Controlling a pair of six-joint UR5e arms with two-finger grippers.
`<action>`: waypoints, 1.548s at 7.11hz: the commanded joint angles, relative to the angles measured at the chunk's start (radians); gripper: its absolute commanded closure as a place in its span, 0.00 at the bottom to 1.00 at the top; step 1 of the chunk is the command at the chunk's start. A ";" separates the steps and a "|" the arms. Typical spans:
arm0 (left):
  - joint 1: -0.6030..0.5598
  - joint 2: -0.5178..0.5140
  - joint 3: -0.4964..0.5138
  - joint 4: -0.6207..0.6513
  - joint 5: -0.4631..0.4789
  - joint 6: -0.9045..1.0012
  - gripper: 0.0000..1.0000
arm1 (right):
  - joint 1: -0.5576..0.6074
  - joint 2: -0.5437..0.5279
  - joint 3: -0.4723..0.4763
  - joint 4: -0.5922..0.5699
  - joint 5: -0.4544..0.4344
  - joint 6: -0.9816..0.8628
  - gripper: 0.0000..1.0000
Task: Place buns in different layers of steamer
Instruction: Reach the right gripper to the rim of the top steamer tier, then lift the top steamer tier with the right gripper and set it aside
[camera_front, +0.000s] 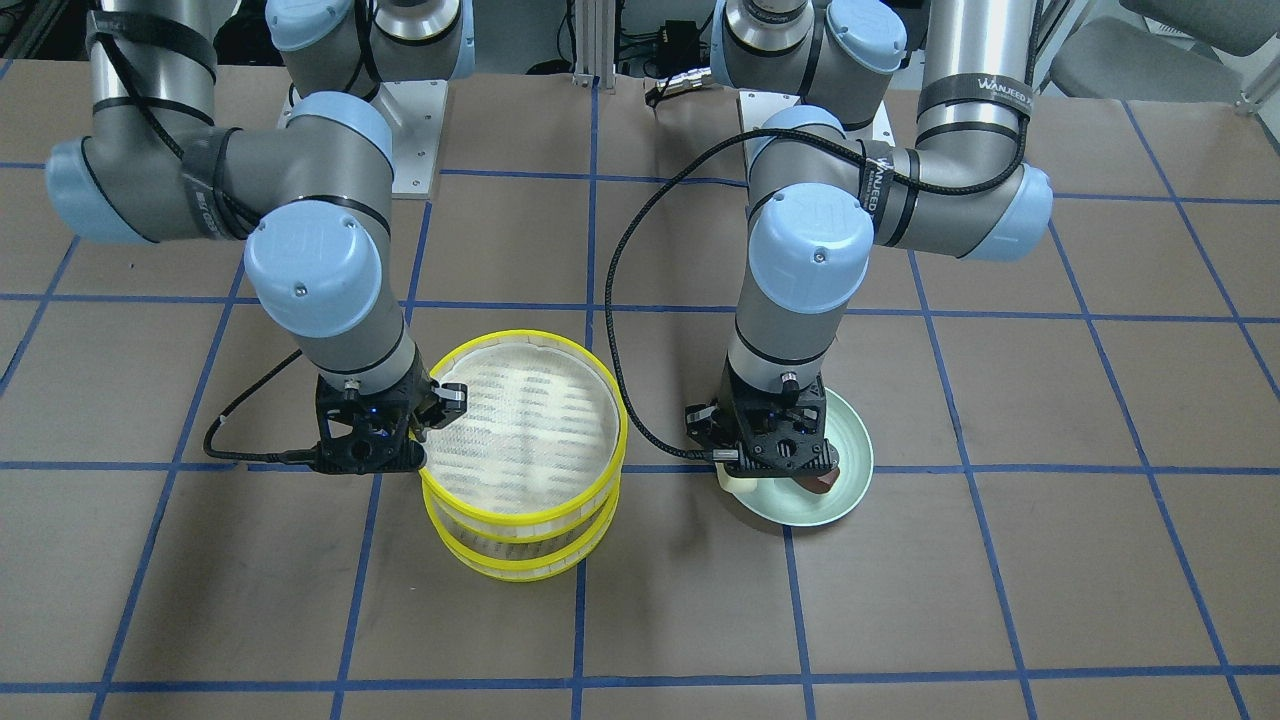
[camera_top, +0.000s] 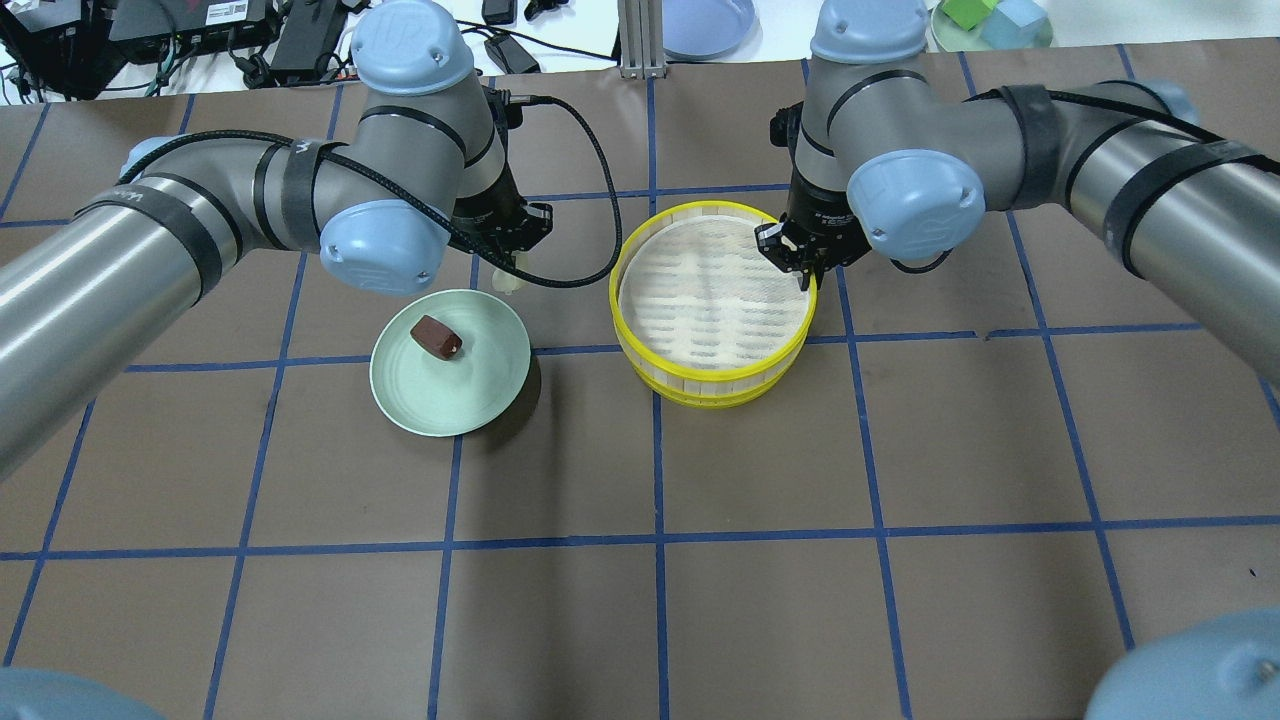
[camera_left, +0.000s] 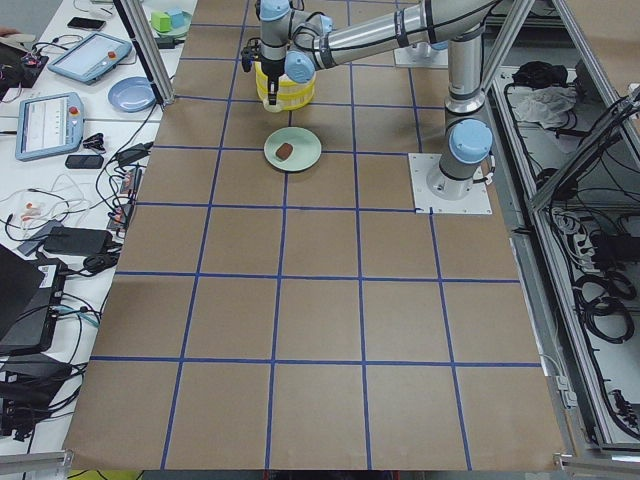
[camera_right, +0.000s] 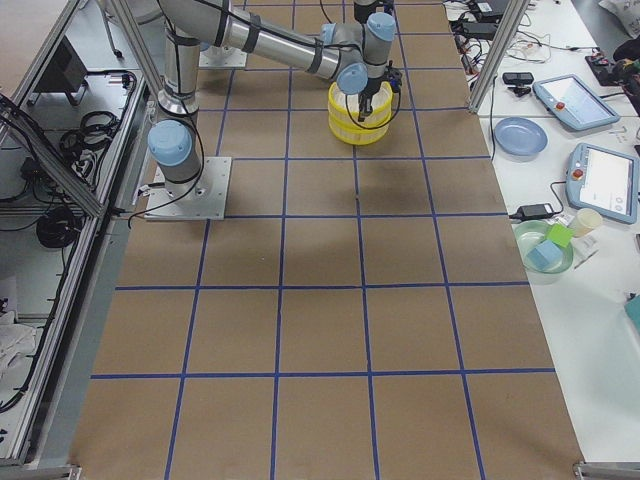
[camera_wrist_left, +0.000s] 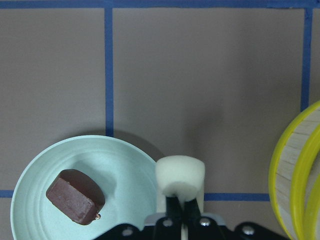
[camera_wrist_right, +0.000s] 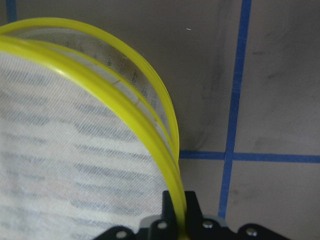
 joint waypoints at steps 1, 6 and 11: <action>0.000 0.001 -0.005 0.000 0.000 0.002 0.99 | -0.012 -0.101 -0.009 0.107 -0.001 -0.006 1.00; -0.102 -0.034 0.033 0.021 -0.011 -0.261 1.00 | -0.424 -0.273 -0.014 0.290 -0.015 -0.421 1.00; -0.241 -0.164 0.092 0.220 -0.178 -0.341 0.96 | -0.524 -0.293 -0.012 0.308 -0.036 -0.477 1.00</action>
